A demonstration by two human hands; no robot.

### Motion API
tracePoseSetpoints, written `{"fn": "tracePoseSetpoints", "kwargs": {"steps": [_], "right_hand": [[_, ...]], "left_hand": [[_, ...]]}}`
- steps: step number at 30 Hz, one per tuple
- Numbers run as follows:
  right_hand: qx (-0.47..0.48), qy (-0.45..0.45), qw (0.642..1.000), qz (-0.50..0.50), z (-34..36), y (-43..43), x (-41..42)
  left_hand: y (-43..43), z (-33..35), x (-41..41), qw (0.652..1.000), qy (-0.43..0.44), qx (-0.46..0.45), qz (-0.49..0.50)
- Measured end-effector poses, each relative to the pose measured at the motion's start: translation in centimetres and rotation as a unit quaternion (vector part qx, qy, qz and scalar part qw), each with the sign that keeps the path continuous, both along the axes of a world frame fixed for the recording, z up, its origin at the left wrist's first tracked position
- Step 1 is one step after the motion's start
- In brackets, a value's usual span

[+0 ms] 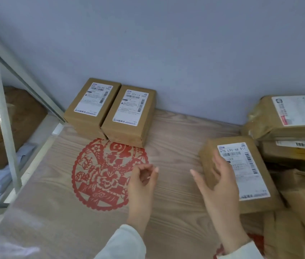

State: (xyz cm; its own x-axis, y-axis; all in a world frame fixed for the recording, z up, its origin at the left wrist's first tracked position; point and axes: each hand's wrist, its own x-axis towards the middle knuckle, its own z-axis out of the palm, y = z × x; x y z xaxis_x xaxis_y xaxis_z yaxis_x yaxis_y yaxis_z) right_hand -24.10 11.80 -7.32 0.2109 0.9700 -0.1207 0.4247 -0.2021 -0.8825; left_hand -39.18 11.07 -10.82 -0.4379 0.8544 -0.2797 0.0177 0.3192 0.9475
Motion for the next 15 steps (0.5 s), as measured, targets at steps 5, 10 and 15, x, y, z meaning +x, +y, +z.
{"fn": "tracePoseSetpoints", "kwargs": {"steps": [5,10,15], "right_hand": [[0.039,-0.071,0.994,-0.068,0.7,-4.3,7.4],[-0.039,-0.100,0.994,-0.029,0.2,-5.3,11.1],[-0.067,-0.155,0.986,-0.004,0.1,-5.4,11.3]], "left_hand": [[-3.0,-0.6,7.8,0.990,-0.076,-0.035,-0.116],[-4.1,-0.4,12.3,0.979,-0.058,-0.098,-0.169],[-3.6,-0.2,14.2,0.976,-0.065,-0.120,-0.171]]}}
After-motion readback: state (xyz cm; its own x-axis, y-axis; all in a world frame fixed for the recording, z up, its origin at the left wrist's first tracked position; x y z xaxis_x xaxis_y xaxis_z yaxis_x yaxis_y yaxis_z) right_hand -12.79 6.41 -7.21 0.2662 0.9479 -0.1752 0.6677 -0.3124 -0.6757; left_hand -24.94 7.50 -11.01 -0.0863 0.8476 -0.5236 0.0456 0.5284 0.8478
